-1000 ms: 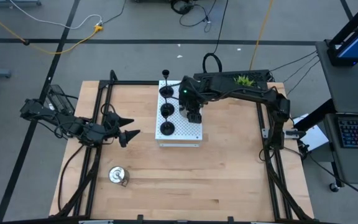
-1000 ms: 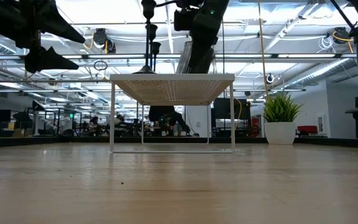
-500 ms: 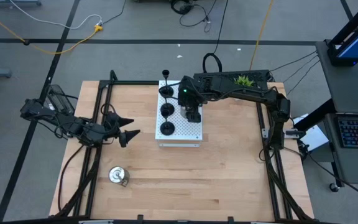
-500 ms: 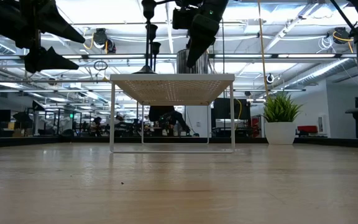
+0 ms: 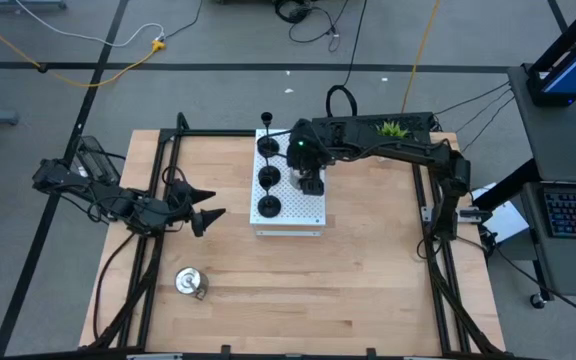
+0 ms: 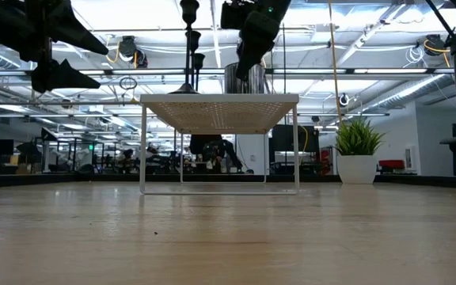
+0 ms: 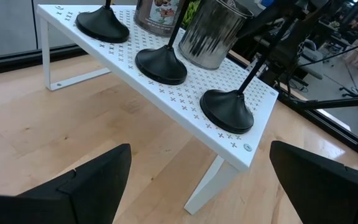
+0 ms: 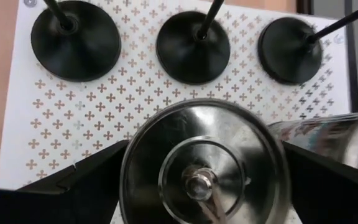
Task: Pick & Place candle stick holders
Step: Put the right silver scented candle on the shelf aligned with the other silver scented candle
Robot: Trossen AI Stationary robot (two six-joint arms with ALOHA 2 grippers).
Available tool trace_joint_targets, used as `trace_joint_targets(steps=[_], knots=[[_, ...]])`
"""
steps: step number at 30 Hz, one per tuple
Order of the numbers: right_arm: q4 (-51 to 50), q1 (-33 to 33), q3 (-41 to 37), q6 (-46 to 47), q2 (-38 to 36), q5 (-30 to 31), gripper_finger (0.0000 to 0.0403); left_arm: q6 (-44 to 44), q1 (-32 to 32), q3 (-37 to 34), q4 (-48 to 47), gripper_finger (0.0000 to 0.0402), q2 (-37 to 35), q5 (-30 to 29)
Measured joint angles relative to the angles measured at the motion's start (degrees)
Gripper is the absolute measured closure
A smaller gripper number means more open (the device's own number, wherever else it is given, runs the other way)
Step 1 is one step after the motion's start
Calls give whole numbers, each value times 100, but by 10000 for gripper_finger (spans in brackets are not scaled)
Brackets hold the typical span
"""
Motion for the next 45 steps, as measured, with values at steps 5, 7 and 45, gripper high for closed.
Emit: trace_joint_targets(steps=[5,7,45], knots=[[-80,8,4,-43,-118,60,28,-13,0,0,0,11,0,0],[-8,45,4,-121,-197,204,28,-11,0,0,0,11,0,0],[-253,77,-3,81,-1582,449,201,-39,-2,0,0,11,0,0]])
